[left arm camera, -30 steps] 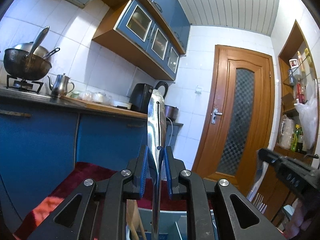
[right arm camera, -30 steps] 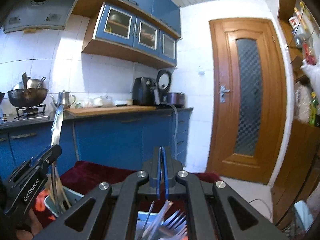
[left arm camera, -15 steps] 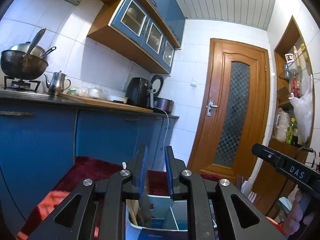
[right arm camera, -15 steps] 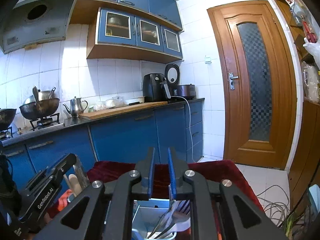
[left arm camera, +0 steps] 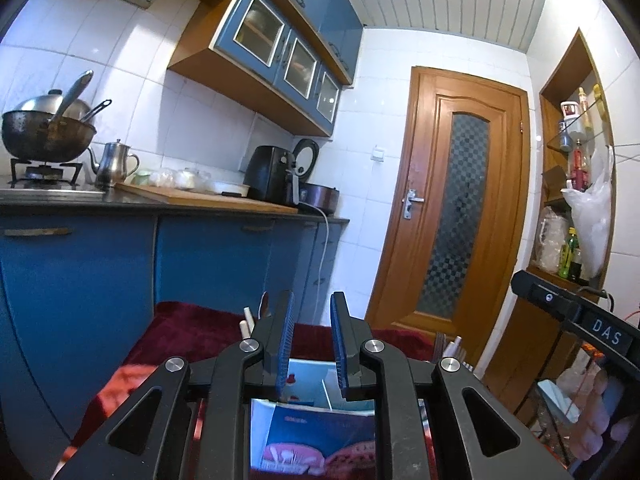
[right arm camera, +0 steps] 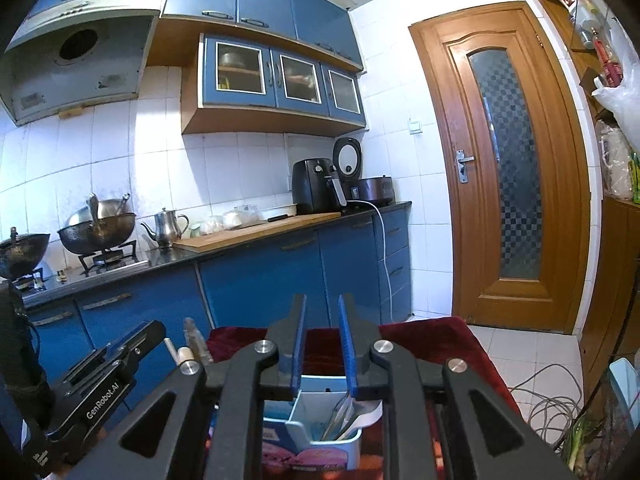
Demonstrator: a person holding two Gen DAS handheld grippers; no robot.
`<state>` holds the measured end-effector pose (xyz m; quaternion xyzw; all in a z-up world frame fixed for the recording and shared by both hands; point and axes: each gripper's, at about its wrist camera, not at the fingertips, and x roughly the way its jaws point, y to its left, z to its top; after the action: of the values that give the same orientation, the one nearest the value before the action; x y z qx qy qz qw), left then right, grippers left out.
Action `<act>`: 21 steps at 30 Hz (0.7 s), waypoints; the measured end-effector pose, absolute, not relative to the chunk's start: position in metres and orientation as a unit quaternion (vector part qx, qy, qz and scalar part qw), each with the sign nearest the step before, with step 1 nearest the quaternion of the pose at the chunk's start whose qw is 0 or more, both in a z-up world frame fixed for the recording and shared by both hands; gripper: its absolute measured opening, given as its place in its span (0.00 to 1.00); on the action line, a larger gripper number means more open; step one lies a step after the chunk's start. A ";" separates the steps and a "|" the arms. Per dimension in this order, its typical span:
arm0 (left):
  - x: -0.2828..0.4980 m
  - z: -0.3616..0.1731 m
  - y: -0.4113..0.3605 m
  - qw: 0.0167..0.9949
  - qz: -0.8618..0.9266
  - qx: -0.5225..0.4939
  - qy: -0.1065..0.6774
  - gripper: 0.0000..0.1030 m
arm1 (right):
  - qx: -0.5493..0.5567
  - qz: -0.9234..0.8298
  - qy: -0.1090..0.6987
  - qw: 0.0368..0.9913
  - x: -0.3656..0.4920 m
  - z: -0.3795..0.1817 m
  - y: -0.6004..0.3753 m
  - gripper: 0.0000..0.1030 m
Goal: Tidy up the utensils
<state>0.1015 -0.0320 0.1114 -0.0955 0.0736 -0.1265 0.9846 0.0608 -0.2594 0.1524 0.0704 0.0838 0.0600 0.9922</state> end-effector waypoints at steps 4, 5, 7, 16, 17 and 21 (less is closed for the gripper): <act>0.086 0.117 -0.028 0.984 -0.128 -0.090 0.086 0.18 | 0.076 0.068 0.082 0.991 0.043 0.159 -0.258 0.20; 0.080 0.119 -0.027 0.984 -0.127 -0.086 0.091 0.18 | 0.076 0.070 0.082 0.991 0.038 0.160 -0.257 0.20; 0.072 0.121 -0.025 0.984 -0.125 -0.081 0.098 0.18 | 0.076 0.075 0.083 0.991 0.028 0.162 -0.253 0.21; 0.033 0.127 -0.009 0.982 -0.115 -0.075 0.129 0.29 | 0.074 0.094 0.094 0.988 -0.020 0.167 -0.240 0.26; 0.029 0.127 -0.006 0.982 -0.114 -0.073 0.132 0.30 | 0.076 0.098 0.097 0.988 -0.025 0.167 -0.239 0.27; 0.013 0.125 -0.002 0.982 -0.111 -0.060 0.140 0.51 | 0.083 0.107 0.104 0.985 -0.043 0.163 -0.238 0.40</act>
<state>0.0126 -0.0019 0.1249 -0.0599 0.1402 -0.1110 0.9821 -0.0425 -0.2384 0.1626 0.0832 0.1043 0.1072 0.9853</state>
